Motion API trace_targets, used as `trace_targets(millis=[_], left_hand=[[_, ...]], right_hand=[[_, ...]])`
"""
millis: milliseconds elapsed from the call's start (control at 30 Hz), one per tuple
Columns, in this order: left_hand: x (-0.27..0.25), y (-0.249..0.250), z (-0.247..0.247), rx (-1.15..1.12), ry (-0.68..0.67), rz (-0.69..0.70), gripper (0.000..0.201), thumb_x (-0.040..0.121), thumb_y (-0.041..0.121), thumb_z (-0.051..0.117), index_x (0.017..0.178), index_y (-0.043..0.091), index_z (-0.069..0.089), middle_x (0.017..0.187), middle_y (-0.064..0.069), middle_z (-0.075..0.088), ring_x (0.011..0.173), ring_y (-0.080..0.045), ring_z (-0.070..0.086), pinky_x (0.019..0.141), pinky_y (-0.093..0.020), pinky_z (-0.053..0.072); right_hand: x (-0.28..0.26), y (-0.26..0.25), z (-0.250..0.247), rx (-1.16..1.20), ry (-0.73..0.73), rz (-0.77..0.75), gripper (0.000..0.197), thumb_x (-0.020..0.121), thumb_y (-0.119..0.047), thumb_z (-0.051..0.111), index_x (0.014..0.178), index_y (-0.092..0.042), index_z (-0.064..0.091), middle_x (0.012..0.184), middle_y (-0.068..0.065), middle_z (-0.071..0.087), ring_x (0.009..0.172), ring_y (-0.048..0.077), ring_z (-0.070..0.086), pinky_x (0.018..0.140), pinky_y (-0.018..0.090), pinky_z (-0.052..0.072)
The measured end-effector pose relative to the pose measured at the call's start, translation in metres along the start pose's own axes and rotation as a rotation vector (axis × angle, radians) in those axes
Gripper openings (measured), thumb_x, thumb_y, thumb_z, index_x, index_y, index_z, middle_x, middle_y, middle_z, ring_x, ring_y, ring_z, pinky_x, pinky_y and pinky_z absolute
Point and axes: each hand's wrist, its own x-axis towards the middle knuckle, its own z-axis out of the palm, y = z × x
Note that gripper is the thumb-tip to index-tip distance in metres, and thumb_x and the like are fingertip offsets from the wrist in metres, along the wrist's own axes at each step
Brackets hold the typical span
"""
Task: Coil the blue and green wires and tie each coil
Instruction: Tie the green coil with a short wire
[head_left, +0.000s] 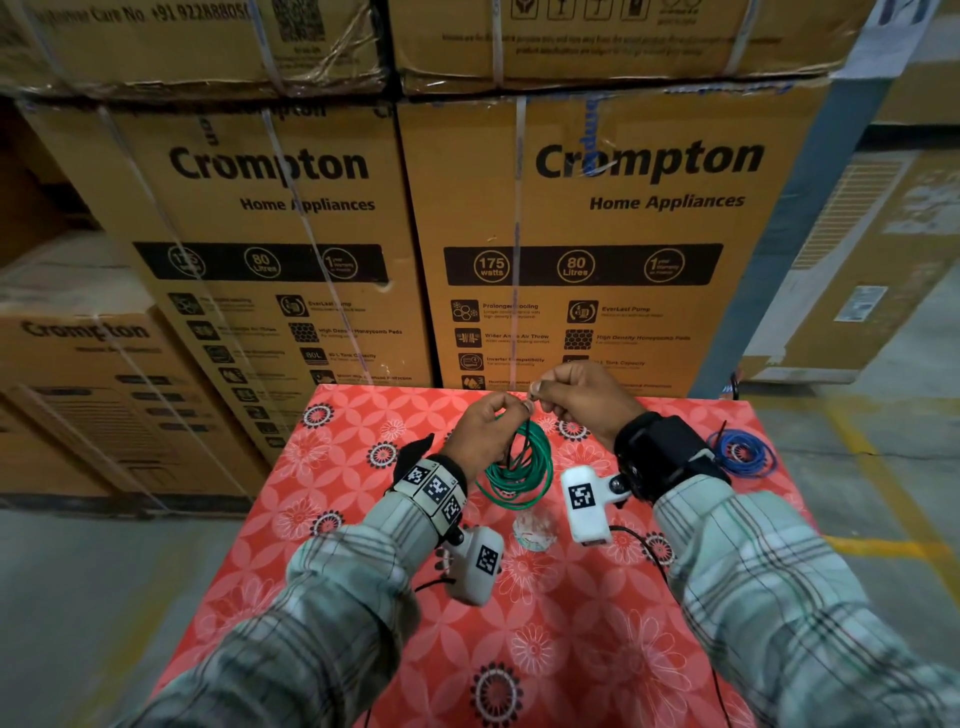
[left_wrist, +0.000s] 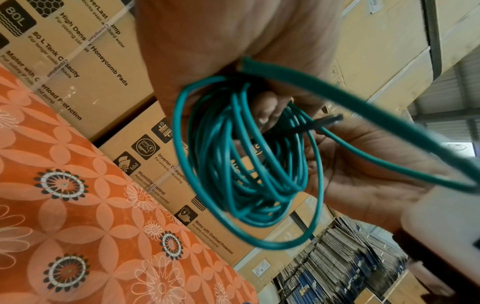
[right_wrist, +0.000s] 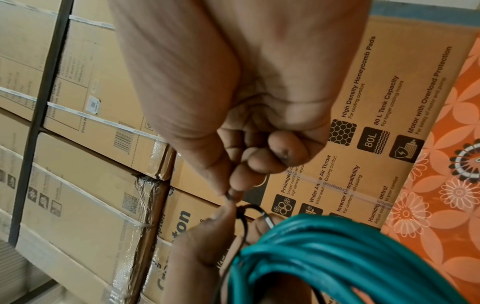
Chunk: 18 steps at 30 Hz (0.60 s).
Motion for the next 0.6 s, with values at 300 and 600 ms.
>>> trace_targets(millis=[300,600], left_hand=[[0.002,0.001,-0.002,0.007,-0.026,-0.014,0.020,0.095,0.031,0.055,0.084,0.015,0.056,0.058,0.004,0.039,0.046,-0.013,0.037,0.042,-0.020,0.034],[-0.002,-0.007,-0.006,0.013,-0.055,-0.071,0.023,0.094,0.035,0.056,0.081,0.016,0.055,0.060,0.000,0.035,0.047,-0.014,0.035,0.044,-0.021,0.039]], right_hand=[[-0.003,-0.006,-0.002,0.011,0.015,-0.082,0.020,0.093,-0.011,0.057,0.080,0.003,0.061,0.065,0.006,0.053,0.061,0.015,0.041,0.057,0.022,0.037],[-0.002,-0.031,-0.009,-0.005,0.104,-0.165,0.020,0.094,-0.014,0.056,0.087,0.003,0.063,0.064,-0.006,0.058,0.056,-0.007,0.053,0.065,0.018,0.038]])
